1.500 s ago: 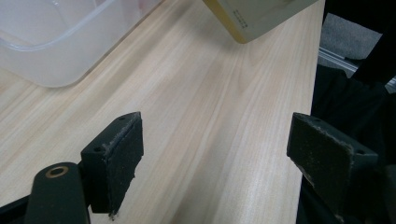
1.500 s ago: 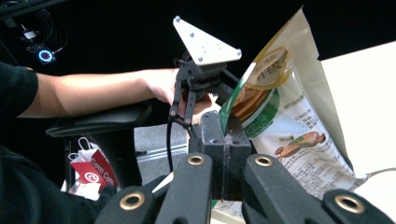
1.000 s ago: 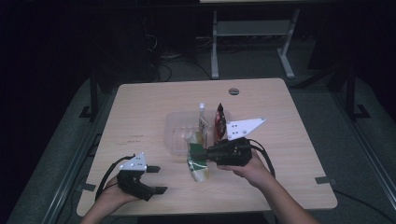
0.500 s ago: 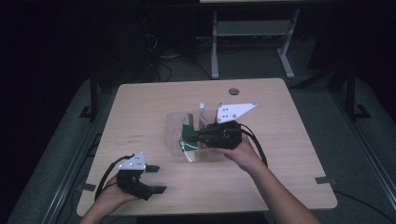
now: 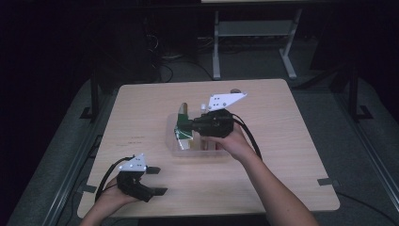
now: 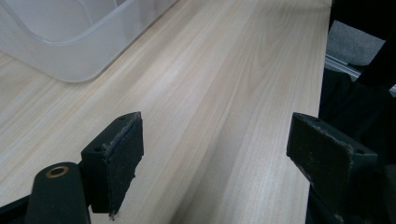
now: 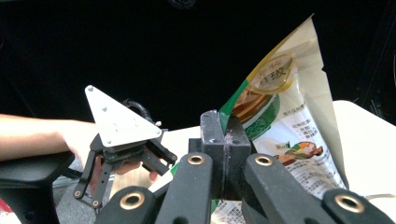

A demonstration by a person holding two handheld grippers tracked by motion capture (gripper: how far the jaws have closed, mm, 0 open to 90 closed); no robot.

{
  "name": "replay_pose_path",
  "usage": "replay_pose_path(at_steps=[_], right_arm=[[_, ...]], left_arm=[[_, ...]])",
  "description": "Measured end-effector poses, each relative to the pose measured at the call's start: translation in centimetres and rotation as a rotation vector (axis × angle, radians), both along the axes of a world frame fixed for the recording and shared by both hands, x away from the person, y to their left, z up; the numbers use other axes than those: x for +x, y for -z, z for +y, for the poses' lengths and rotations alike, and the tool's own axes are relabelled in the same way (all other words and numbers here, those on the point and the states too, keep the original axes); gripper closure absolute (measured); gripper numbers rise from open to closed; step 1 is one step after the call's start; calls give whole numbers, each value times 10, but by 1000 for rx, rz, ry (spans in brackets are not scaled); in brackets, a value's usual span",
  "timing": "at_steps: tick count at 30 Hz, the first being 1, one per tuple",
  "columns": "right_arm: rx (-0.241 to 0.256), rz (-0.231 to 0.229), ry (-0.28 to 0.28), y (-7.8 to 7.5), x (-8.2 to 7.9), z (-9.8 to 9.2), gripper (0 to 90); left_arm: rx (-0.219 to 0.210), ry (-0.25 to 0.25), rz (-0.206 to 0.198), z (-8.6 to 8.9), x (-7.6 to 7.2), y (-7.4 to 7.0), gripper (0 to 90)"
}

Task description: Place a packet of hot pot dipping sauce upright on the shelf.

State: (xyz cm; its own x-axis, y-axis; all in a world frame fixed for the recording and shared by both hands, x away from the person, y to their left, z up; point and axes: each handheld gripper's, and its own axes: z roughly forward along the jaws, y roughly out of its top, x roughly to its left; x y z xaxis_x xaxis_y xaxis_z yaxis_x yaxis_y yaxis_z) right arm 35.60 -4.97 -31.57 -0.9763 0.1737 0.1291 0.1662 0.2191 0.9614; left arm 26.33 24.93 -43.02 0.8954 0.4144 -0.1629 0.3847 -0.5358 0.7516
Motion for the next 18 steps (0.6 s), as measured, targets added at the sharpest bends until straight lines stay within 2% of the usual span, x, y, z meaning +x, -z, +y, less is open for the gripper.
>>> replay_pose_path(at_steps=[5,12,18], right_arm=[[-2,6,15,0,8,4,900],[-11,30,41,9,15,8,900],[-28,64,60,29,17,10,900]], left_arm=[[-6,-5,7,0,0,1,185],[1,3,4,1,0,0,185],[3,4,11,0,0,1,184]])
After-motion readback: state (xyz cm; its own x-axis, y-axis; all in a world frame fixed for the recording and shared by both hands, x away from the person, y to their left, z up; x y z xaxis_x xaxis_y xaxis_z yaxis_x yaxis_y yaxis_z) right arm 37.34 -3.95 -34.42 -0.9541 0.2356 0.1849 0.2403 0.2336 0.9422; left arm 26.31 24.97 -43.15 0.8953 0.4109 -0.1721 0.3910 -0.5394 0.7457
